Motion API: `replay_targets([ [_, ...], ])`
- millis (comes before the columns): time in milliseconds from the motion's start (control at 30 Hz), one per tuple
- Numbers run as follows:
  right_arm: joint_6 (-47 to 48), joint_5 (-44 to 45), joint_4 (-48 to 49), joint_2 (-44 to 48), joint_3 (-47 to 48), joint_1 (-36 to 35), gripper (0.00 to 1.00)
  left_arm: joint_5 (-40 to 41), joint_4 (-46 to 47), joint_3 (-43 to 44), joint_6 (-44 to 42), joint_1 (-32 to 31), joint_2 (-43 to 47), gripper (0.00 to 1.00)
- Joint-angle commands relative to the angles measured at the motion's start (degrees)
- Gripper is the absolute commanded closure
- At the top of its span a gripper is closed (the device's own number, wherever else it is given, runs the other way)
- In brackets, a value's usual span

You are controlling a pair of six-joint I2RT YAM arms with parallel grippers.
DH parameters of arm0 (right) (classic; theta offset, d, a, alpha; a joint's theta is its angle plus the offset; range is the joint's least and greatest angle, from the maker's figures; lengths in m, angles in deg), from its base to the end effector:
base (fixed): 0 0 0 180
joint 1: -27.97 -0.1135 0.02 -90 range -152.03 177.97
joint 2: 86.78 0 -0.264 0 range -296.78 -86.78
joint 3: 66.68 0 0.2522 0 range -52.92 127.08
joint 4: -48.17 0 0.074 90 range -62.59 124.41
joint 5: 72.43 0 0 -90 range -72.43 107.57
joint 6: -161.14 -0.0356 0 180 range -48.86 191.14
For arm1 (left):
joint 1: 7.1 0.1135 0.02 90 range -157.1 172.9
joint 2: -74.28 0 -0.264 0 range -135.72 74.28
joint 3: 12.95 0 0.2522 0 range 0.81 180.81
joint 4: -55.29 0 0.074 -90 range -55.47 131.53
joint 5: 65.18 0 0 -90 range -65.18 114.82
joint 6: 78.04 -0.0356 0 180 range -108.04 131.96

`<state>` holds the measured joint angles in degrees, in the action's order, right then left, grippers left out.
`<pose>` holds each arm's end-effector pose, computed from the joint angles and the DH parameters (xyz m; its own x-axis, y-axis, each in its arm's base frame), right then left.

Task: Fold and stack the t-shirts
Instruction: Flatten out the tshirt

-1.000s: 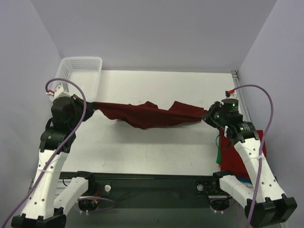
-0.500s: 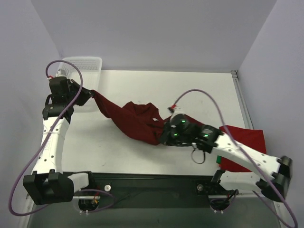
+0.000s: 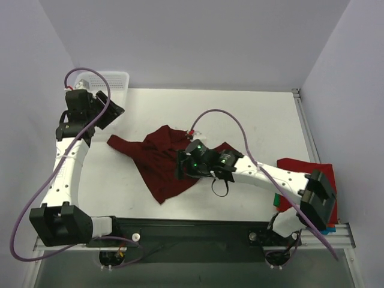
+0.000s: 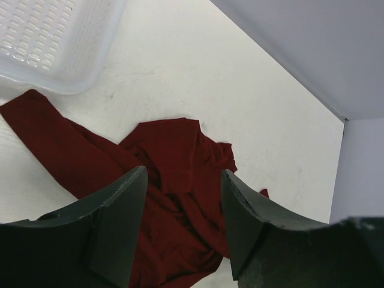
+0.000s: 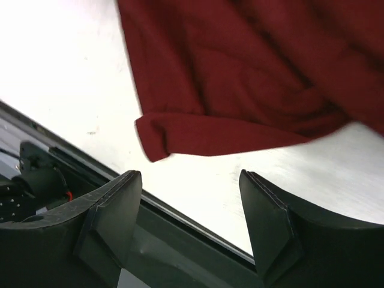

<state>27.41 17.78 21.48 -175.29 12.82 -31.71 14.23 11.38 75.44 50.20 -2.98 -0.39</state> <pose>0.1774 0.3031 0.2740 -0.8085 -0.0133 -0.5883 -0.4190 0.7149 0.5598 0.2891 0.0143 0.3731 -0.4483 -0.6423 -0.6217 -0.2415 0.7567 -0.6076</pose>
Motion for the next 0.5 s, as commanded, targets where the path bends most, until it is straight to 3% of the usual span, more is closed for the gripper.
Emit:
replay_targets([
  [0,-0.04,4.45,-3.15,9.74,-4.55,7.01,0.34,1.97,-1.74,-1.06,-3.25,-2.44,3.04,0.38],
  [67,-0.05,4.28,-4.29,15.0,-10.07,12.11,0.36,7.23,-3.33,-2.29,-3.61,-9.02,4.18,0.38],
  [200,1.97,0.24,-5.18,21.35,-16.95,28.34,0.37,21.54,-5.35,-14.9,1.54,-23.43,11.45,0.41],
  [367,6.02,-3.1,-6.23,22.86,-19.5,37.87,0.38,33.69,-7.11,-28.39,11.15,-38.1,16.4,0.5],
  [467,7.07,-3.9,-6.14,21.37,-19.68,39.99,0.39,35.29,-7.91,-32.7,13.53,-41.2,14.83,0.5],
])
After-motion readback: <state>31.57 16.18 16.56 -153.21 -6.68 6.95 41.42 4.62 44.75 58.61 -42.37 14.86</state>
